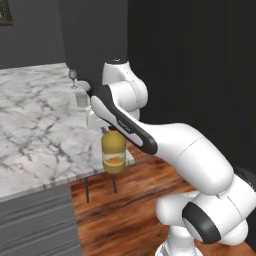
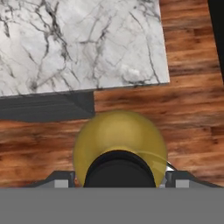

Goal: There is a wine glass and glass cup on the dining counter. Place the wine bottle next to the wine glass and the juice bottle next to the glass cup.

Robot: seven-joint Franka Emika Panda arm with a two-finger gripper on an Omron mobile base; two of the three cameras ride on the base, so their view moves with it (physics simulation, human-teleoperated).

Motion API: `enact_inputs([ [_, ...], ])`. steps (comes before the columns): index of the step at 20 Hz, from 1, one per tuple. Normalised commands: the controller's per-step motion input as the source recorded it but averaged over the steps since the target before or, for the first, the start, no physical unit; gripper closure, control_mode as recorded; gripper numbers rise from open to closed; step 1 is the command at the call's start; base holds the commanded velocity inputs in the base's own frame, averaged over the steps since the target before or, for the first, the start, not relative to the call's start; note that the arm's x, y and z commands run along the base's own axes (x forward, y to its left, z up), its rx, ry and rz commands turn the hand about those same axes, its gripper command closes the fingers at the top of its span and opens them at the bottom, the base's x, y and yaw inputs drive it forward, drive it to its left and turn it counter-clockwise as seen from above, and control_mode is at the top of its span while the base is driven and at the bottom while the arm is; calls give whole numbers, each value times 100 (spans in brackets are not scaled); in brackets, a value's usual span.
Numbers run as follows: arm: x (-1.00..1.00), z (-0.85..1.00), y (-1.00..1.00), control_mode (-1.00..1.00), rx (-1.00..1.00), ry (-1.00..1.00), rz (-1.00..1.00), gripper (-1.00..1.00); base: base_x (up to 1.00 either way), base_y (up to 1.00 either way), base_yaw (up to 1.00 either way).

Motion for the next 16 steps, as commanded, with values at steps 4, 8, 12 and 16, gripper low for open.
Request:
enact_inputs([
  [4,0,0,0,100,0,0,0,100,69,-30,12],
  [8,0,0,0,100,0,0,0,100,71,-26,11],
  [12,0,0,0,100,0,0,0,100,54,-19,14],
  [16,0,0,0,100,0,0,0,100,46,-16,18],
])
